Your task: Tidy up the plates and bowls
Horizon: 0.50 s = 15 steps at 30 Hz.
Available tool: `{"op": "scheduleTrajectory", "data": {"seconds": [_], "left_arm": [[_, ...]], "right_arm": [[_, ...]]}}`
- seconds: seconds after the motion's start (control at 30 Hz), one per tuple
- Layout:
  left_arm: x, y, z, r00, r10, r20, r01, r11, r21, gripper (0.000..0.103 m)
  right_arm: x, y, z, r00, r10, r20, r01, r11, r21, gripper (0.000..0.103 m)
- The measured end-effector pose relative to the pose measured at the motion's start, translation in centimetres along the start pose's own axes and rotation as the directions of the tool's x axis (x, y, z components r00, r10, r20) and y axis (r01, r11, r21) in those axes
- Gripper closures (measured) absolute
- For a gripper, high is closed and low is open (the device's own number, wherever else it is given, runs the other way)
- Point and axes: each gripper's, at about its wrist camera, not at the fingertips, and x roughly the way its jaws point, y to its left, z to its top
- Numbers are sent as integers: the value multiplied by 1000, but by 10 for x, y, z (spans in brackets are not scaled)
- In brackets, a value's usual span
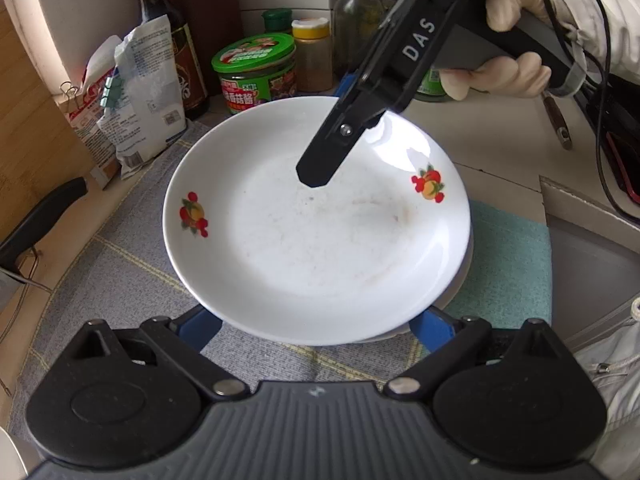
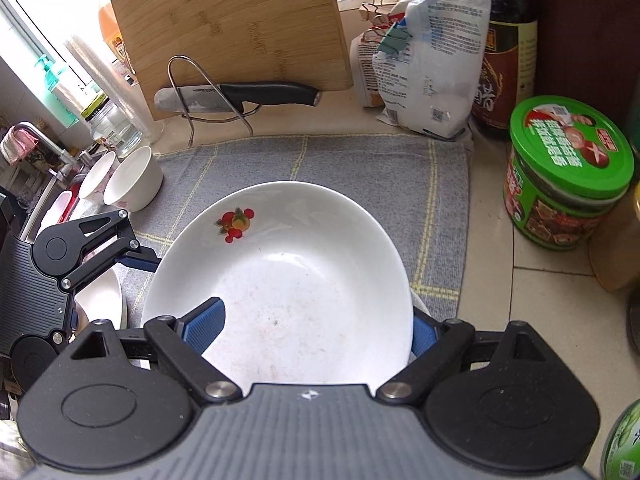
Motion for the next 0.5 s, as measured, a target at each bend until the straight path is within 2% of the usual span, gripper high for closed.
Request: {"op": "scheduleTrajectory", "data": {"seconds": [0.5], "left_arm": [[14, -7, 2, 999, -46, -26, 46, 999, 26, 4]], "right_arm": [[5, -14, -20, 1000, -18, -11, 18, 998, 59, 8]]}}
